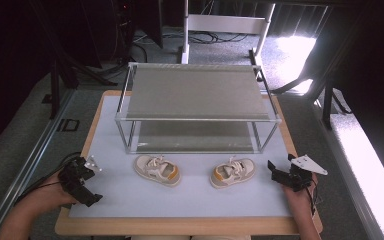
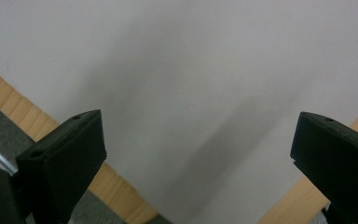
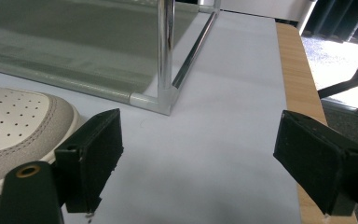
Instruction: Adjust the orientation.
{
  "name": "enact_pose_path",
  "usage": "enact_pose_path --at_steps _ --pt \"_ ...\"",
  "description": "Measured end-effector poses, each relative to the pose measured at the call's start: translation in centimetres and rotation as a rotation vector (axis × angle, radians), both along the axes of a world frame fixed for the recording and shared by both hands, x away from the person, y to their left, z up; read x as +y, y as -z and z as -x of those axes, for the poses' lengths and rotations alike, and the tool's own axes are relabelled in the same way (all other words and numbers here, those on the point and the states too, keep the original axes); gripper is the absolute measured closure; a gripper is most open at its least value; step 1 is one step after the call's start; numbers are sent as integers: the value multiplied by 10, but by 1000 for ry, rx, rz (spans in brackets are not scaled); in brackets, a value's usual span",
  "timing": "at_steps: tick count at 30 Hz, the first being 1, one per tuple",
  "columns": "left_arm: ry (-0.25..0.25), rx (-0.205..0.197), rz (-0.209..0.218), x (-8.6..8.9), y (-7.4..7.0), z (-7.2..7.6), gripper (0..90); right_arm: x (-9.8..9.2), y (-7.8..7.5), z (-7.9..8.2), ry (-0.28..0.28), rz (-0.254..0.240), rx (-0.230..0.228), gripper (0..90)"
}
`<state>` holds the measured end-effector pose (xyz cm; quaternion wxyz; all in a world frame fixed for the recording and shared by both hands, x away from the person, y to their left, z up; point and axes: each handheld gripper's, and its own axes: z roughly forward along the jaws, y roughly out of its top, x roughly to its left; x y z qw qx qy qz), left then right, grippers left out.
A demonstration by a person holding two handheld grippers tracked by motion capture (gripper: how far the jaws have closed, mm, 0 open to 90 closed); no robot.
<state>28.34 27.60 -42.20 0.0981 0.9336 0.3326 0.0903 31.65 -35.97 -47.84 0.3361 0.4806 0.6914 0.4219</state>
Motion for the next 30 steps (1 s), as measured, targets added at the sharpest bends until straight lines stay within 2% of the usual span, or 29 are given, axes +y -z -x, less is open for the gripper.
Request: enact_pose_path --at_steps 4,7,10,13,16,17,20,26,30 --pt "-1 69 -54 -5 0 -3 29 0 0 0 -2 4 1 148" --pt "4 127 -73 -10 1 -5 29 0 0 0 -2 6 3 147" --pt "18 158 -94 -15 0 -6 29 1 0 0 -1 6 4 148" --pt "32 170 -125 -22 -2 -8 29 1 0 -1 -1 11 6 147" --pt "14 193 -95 -28 -7 -11 29 1 0 -1 -1 12 6 148" --pt "18 180 -86 -30 -10 -11 29 1 0 -1 -2 11 7 148" --pt "14 186 -51 -36 -16 -13 30 1 0 0 -4 12 5 148" --pt "42 215 -59 -52 -17 -16 41 2 0 0 -4 16 4 148" --pt "61 210 -63 -61 -19 -19 41 2 0 0 -6 16 3 148"
